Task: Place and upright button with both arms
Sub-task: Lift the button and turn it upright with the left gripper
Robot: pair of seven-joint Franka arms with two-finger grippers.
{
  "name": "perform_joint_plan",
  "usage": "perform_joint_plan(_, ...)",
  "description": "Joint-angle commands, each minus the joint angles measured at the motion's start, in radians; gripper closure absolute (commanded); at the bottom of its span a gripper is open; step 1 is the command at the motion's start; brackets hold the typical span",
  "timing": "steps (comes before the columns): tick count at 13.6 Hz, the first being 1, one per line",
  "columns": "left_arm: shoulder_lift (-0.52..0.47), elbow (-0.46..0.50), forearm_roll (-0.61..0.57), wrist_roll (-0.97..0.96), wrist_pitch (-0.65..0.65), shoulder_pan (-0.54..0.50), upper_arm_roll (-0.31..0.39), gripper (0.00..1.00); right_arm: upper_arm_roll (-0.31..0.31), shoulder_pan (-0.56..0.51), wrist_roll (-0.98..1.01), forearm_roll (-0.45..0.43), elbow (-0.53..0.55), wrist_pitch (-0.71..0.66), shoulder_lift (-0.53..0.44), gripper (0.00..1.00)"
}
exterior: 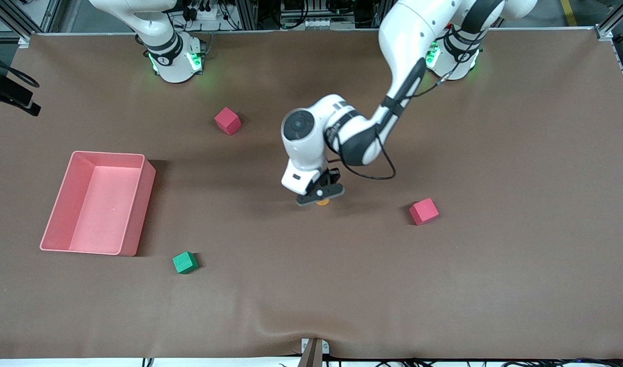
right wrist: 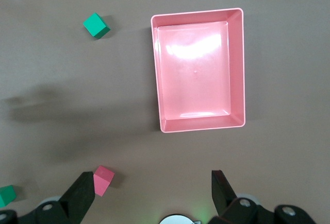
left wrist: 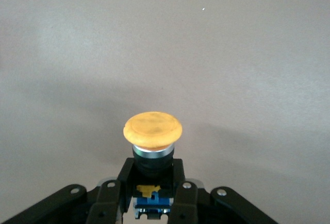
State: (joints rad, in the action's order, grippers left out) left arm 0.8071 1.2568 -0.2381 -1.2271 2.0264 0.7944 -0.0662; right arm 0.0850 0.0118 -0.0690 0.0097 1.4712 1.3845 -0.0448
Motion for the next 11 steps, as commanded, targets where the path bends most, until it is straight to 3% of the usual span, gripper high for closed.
perform_joint_plan(1,-0.012,0.013,-0.128,-0.145,0.009,0.055,0.011,1.00,-0.011,-0.015,-0.009,0.010,0.000,0.004,-0.003,0.00)
perform_joint_plan(6,0.026,0.021,-0.425,-0.412,0.023,0.157,0.009,1.00,-0.011,-0.016,-0.009,0.010,0.000,-0.001,-0.003,0.00)
perform_joint_plan(11,0.095,0.021,-0.700,-0.541,0.069,0.192,0.008,1.00,-0.010,-0.016,-0.009,0.010,0.000,-0.001,-0.003,0.00)
